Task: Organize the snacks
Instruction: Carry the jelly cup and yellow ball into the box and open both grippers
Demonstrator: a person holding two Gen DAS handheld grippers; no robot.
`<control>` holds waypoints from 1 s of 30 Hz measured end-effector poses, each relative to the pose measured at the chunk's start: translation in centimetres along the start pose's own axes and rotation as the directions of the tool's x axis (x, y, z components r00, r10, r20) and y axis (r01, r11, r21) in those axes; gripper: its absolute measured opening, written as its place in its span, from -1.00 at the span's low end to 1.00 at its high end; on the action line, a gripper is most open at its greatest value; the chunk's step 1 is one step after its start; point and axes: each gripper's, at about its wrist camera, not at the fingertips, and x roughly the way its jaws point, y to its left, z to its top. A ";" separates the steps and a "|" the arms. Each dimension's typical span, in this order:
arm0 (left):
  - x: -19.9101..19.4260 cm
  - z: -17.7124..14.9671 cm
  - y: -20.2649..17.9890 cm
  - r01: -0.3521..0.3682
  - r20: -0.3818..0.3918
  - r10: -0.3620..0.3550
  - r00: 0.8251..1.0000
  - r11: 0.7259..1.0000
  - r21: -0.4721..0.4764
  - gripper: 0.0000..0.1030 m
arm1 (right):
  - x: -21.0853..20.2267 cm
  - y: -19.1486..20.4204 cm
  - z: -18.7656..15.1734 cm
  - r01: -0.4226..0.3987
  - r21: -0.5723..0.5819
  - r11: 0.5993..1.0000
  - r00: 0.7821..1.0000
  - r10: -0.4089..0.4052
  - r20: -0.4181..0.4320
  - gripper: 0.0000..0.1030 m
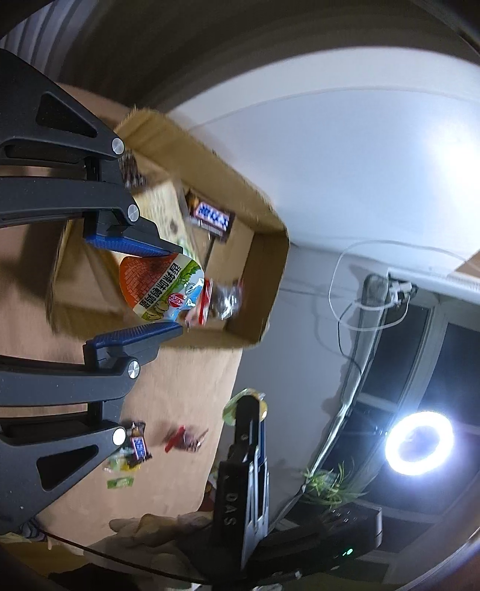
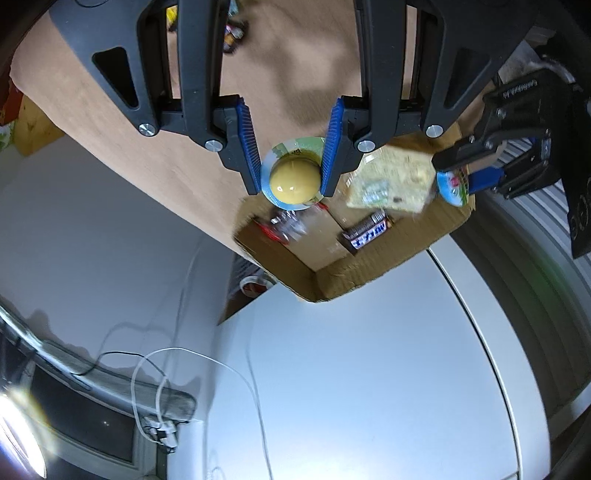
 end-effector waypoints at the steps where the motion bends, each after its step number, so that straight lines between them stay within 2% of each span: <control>1: 0.0 0.0 0.4 -0.005 -0.001 0.005 1.000 1.000 -0.005 -0.36 | 0.6 0.2 0.3 -0.004 0.000 1.000 1.000 0.004 -0.005 -0.34; 8: 0.4 -0.1 2.6 -0.028 -0.008 0.028 1.000 0.999 -0.035 -0.36 | 4.2 1.7 1.7 -0.016 -0.010 1.000 0.999 0.016 -0.042 -0.34; 15: 1.3 -0.4 3.2 -0.041 -0.025 0.040 0.999 0.998 -0.052 -0.32 | 6.0 2.6 1.6 -0.029 -0.011 1.000 0.997 0.028 -0.067 -0.31; 16: 1.4 -0.4 3.1 -0.041 -0.027 0.039 0.999 0.998 -0.050 -0.29 | 6.1 2.7 1.7 -0.031 -0.009 0.999 0.997 0.030 -0.069 -0.10; 17: 1.5 -0.4 3.1 -0.041 -0.027 0.039 0.999 0.998 -0.049 -0.22 | 6.1 2.8 1.7 -0.036 -0.009 0.999 0.997 0.035 -0.072 0.28; 19: 1.4 -0.4 3.0 -0.050 -0.025 0.048 0.999 0.997 -0.053 -0.03 | 5.9 2.9 1.8 -0.027 -0.010 1.000 0.998 0.026 -0.060 0.55; 20: 1.3 -0.3 3.0 -0.049 -0.021 0.048 0.999 0.997 -0.054 0.04 | 5.6 2.9 1.8 -0.026 -0.012 1.000 0.998 0.025 -0.051 0.55; 30: 0.2 -0.2 1.9 -0.032 0.007 0.032 0.999 0.998 -0.046 0.05 | 2.5 1.5 1.4 -0.017 0.022 1.000 1.000 0.017 -0.010 0.56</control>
